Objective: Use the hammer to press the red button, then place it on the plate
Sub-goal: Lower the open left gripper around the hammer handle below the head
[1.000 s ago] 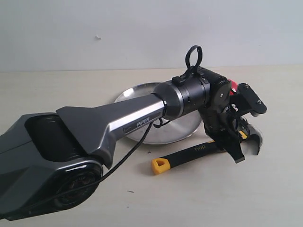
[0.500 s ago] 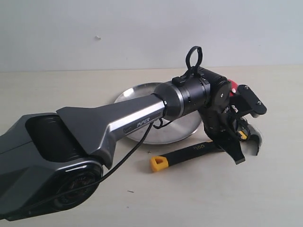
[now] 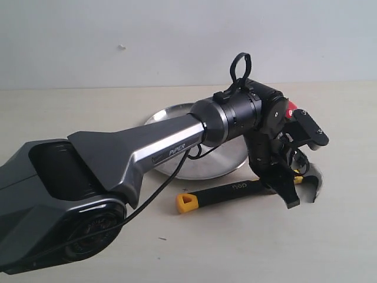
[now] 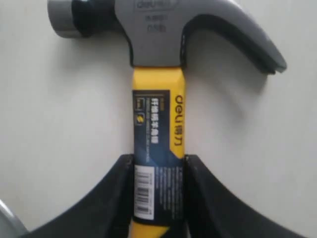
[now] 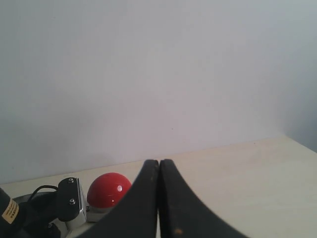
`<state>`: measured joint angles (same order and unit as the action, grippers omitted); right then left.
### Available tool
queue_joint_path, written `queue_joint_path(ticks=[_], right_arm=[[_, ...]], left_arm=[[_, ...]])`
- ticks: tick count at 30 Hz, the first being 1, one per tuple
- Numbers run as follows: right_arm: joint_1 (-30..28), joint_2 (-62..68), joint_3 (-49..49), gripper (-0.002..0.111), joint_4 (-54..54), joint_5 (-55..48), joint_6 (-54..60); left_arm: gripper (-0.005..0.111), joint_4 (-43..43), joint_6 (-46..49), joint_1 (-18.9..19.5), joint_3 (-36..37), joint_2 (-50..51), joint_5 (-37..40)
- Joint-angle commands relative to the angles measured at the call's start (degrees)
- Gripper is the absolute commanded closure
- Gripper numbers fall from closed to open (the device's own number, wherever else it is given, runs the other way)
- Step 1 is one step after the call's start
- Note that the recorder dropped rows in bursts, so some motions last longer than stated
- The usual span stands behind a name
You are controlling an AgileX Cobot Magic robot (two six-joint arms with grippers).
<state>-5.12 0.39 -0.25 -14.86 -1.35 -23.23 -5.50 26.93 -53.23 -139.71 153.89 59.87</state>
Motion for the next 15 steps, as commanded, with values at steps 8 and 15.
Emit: queue_joint_path(ticks=[8,15], right_arm=[[-0.30,-0.39,0.25,0.108,-0.02,0.34,0.54],[-0.30,-0.39,0.25,0.108,-0.15,0.34,0.54]], left_arm=[[0.107,-6.95,0.51,-0.01,0.49,0.50,2.46],[0.107,-9.11,-0.32,-0.10,0.49,0.17,4.42]])
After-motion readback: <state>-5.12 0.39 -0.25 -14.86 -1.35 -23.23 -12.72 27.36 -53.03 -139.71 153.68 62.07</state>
